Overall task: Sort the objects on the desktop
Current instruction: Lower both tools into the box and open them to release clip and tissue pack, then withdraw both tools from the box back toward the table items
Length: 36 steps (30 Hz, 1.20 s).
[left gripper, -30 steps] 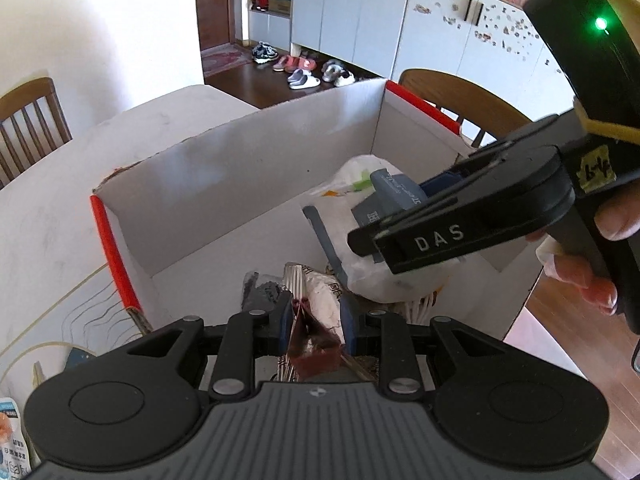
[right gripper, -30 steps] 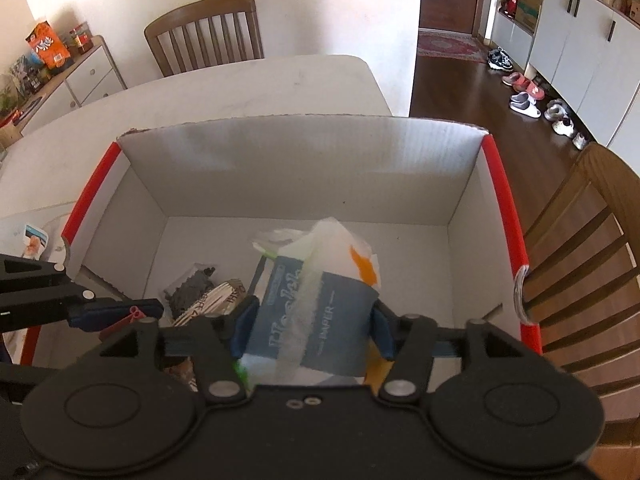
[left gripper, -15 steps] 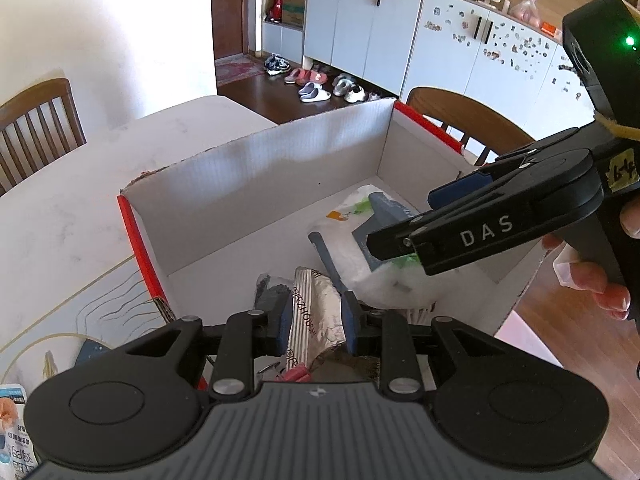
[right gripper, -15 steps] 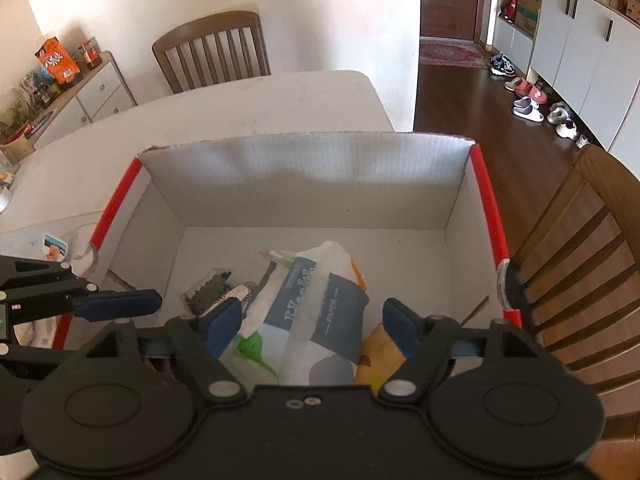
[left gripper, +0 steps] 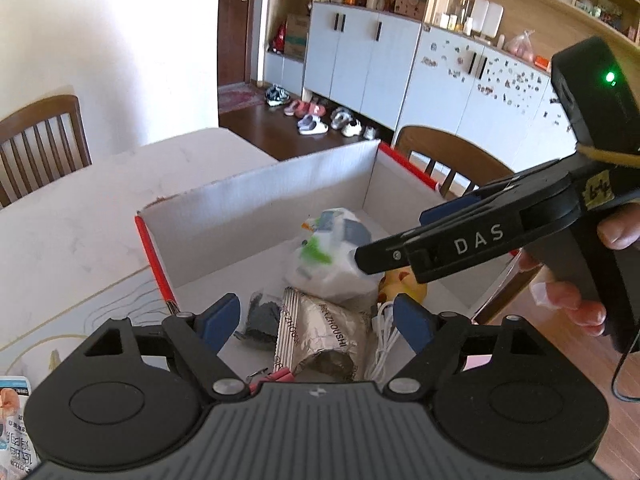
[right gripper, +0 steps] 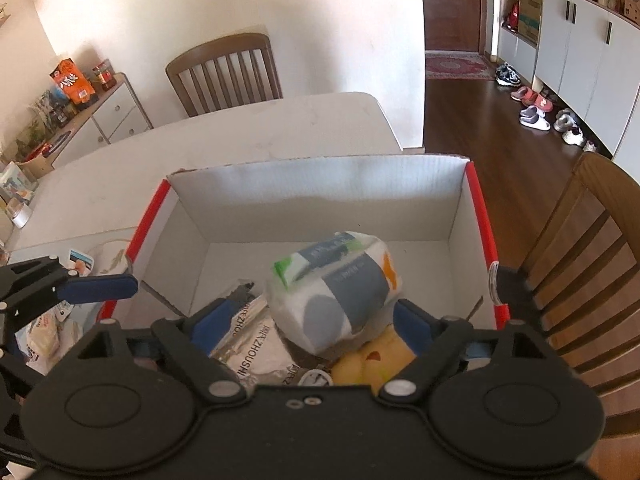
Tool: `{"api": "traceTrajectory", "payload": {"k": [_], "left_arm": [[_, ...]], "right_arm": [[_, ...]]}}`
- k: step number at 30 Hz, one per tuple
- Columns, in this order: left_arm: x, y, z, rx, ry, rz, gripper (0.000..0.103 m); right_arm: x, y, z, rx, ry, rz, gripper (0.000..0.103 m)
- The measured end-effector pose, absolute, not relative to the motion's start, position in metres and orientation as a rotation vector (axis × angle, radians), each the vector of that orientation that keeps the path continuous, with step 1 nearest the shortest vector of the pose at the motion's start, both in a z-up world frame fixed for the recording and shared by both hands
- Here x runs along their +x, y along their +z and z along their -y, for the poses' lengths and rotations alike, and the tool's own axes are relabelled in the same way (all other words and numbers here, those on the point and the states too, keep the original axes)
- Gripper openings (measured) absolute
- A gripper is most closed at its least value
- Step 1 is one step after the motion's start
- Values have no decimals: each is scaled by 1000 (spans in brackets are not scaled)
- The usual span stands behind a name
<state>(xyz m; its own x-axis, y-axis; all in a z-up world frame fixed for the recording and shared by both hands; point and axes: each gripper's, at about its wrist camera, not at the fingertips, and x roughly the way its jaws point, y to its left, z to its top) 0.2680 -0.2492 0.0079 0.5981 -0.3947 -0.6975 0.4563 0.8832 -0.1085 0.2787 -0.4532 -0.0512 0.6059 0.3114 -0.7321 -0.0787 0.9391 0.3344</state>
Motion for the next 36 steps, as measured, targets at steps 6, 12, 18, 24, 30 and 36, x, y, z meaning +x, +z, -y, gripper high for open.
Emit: {"api": "traceTrajectory", "payload": {"k": [6,12,18,24,30,36], "left_arm": [[257,16,236,32,-490,-766,84],[241,27,220,2,-492,-727,84],[224,35,191,-1,-487,-691,89],[207,36,150,-9,-471,-669,100],[190,31,106,1,-444,-658,102],[178,22,69,23,-438,-659,102]], "right_arm": [[273,-45,449,293,230,-882,94],[261,-32,438,304,220,-853,96],[246,-18,415,294,207,-820,98],[237,-8,379,301,204,-810,102],[234,-1,334,298,193,-810,102],[233,4,291,283,191,-812,102]]}}
